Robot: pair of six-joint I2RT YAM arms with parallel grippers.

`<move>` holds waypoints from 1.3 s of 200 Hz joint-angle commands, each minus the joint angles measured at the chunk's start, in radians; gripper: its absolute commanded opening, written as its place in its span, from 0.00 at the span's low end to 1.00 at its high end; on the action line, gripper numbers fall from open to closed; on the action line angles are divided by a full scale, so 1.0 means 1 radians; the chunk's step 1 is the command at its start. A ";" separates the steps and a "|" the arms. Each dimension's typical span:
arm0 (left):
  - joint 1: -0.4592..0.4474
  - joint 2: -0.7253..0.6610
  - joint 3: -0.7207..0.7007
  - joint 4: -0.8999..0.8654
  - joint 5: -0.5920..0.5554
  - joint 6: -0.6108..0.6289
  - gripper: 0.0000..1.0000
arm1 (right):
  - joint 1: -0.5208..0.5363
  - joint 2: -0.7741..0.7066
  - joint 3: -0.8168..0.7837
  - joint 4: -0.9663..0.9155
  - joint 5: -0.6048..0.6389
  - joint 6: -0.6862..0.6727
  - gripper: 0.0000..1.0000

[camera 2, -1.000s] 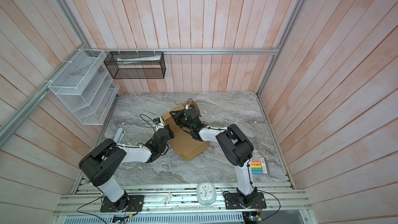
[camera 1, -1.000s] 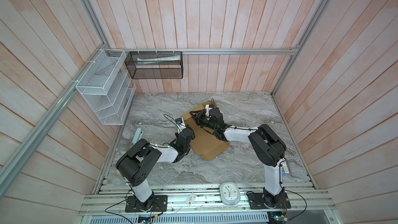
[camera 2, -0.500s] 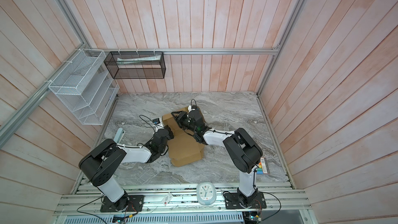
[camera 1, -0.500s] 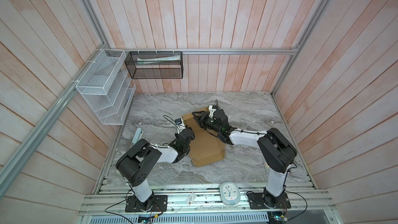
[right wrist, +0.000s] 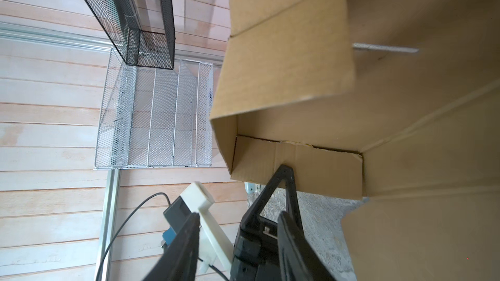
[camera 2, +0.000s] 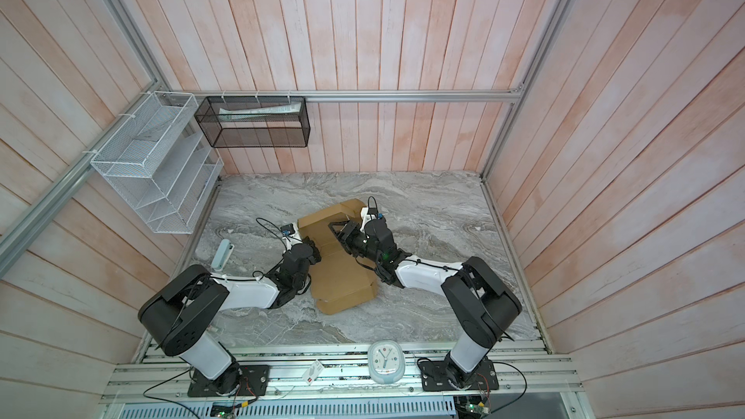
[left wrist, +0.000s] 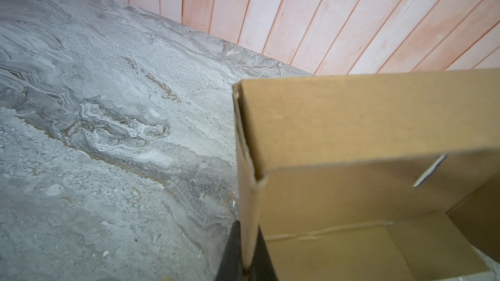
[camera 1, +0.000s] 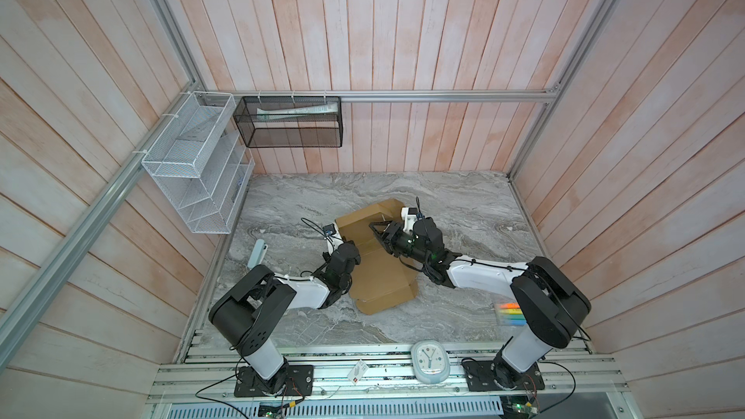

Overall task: Assemble paper box
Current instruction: First fold the bottom flaps of a flat cardboard box at the center of the table.

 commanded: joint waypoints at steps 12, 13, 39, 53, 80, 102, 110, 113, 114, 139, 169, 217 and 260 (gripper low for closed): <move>0.000 -0.044 -0.020 -0.018 -0.022 0.038 0.00 | 0.006 -0.121 -0.012 -0.150 0.046 -0.201 0.48; 0.000 -0.045 -0.021 -0.019 -0.021 0.039 0.00 | 0.005 -0.124 -0.011 -0.156 0.048 -0.207 0.48; 0.001 -0.077 -0.041 -0.013 0.000 0.101 0.00 | 0.006 -0.199 0.030 -0.319 0.104 -0.365 0.45; 0.000 -0.095 -0.054 -0.002 0.015 0.142 0.00 | 0.006 -0.226 0.060 -0.386 0.135 -0.429 0.44; 0.000 -0.135 -0.085 0.022 0.036 0.208 0.00 | 0.006 -0.235 0.139 -0.480 0.158 -0.545 0.43; 0.000 -0.170 -0.104 0.021 0.046 0.249 0.00 | 0.006 -0.216 0.195 -0.515 0.155 -0.607 0.42; 0.000 -0.182 -0.110 0.011 0.045 0.261 0.00 | 0.006 -0.205 0.216 -0.528 0.151 -0.625 0.42; 0.000 -0.186 -0.112 0.010 0.044 0.266 0.00 | 0.005 -0.201 0.226 -0.532 0.149 -0.632 0.42; 0.000 -0.186 -0.113 0.010 0.044 0.267 0.00 | 0.005 -0.199 0.228 -0.535 0.148 -0.634 0.42; 0.000 -0.205 -0.128 0.005 0.029 0.302 0.00 | 0.005 -0.144 0.306 -0.575 0.122 -0.680 0.39; 0.000 -0.222 -0.137 -0.001 0.009 0.331 0.00 | 0.006 -0.041 0.427 -0.620 0.050 -0.710 0.36; 0.000 -0.220 -0.153 -0.001 -0.018 0.350 0.00 | 0.012 0.069 0.519 -0.644 0.015 -0.708 0.31; 0.000 -0.198 -0.161 0.016 -0.025 0.344 0.00 | 0.031 0.154 0.571 -0.666 -0.007 -0.701 0.28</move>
